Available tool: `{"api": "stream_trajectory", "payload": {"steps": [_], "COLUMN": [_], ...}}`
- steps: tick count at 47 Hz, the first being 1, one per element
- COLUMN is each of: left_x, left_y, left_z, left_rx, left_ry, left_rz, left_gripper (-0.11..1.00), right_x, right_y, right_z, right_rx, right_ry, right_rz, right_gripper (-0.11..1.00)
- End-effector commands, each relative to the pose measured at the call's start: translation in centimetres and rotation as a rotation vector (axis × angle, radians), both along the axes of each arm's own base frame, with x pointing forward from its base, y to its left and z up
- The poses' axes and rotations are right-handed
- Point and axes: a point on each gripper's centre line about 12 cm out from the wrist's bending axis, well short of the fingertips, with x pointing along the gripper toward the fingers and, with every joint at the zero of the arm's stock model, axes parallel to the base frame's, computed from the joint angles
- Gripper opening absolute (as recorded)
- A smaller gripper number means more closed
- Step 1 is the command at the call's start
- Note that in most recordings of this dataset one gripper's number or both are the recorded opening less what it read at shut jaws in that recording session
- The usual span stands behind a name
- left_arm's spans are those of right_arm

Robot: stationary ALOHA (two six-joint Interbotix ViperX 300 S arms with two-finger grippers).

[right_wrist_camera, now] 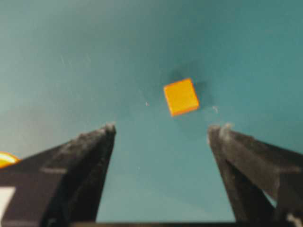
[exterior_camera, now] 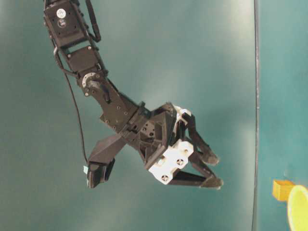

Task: Lift the orange block with right arm.
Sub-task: 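Position the open right gripper above the orange cube, then lower the right gripper around the orange cube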

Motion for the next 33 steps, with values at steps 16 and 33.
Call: {"api": "stream_trajectory", "payload": {"steps": [16, 33], "left_x": [0.3, 0.3], "left_y": [0.0, 0.0], "left_z": [1.2, 1.1], "left_rx": [0.004, 0.004], "left_ry": [-0.029, -0.028], "left_rz": [-0.002, -0.002], "left_gripper": [0.00, 0.00], "right_x": [3.1, 3.9], "right_y": [0.6, 0.4], "right_z": [1.4, -2.2], "right_rx": [-0.013, -0.003], "right_ry": [-0.068, -0.018], "right_rz": [0.022, 0.025], "right_gripper": [0.71, 0.71]}}
